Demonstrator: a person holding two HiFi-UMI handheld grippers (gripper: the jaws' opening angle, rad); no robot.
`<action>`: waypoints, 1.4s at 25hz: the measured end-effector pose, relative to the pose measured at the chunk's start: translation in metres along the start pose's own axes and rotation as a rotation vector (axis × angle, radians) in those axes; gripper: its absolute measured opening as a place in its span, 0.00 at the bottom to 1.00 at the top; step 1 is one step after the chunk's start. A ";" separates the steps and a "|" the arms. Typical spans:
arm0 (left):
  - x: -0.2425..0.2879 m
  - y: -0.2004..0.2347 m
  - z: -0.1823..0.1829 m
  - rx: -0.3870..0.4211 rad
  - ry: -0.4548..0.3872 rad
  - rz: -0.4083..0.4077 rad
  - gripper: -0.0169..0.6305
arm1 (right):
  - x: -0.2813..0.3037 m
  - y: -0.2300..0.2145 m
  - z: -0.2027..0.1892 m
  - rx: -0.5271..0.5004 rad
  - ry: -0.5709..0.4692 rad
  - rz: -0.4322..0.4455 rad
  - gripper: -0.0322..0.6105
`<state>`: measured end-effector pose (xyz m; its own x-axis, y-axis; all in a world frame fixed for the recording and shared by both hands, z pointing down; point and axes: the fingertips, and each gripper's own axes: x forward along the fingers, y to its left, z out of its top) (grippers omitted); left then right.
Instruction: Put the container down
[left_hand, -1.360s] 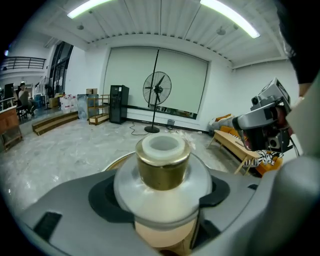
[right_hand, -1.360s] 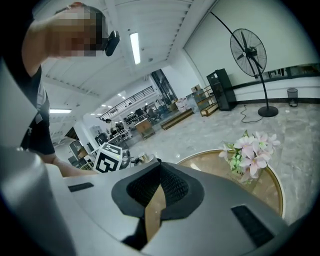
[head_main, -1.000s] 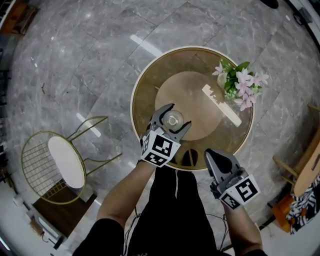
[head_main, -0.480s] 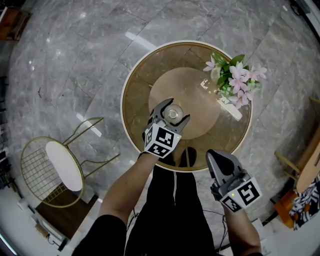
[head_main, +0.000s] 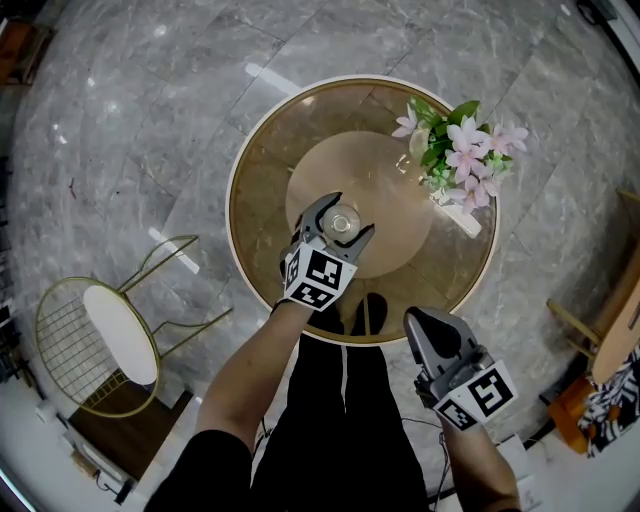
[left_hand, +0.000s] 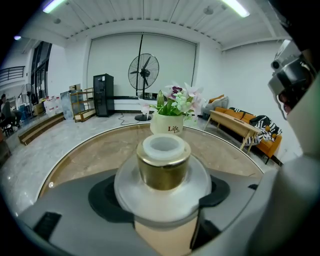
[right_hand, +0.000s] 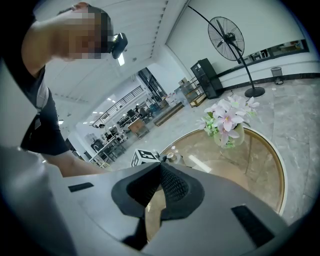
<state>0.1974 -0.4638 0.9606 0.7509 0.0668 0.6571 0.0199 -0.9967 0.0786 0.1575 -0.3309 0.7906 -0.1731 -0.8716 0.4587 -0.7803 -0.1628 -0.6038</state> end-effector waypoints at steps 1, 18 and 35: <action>0.002 -0.001 -0.002 0.004 0.004 0.002 0.56 | -0.001 0.000 -0.001 0.002 -0.001 0.002 0.07; -0.004 -0.004 0.000 0.028 0.001 0.079 0.57 | -0.040 0.003 -0.017 -0.017 -0.017 0.011 0.07; -0.231 -0.043 0.196 0.066 -0.233 0.182 0.28 | -0.131 0.135 0.097 -0.202 -0.141 0.059 0.07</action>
<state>0.1528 -0.4452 0.6586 0.8772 -0.1176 0.4656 -0.0915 -0.9927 -0.0782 0.1336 -0.2839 0.5858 -0.1472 -0.9351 0.3224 -0.8783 -0.0264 -0.4775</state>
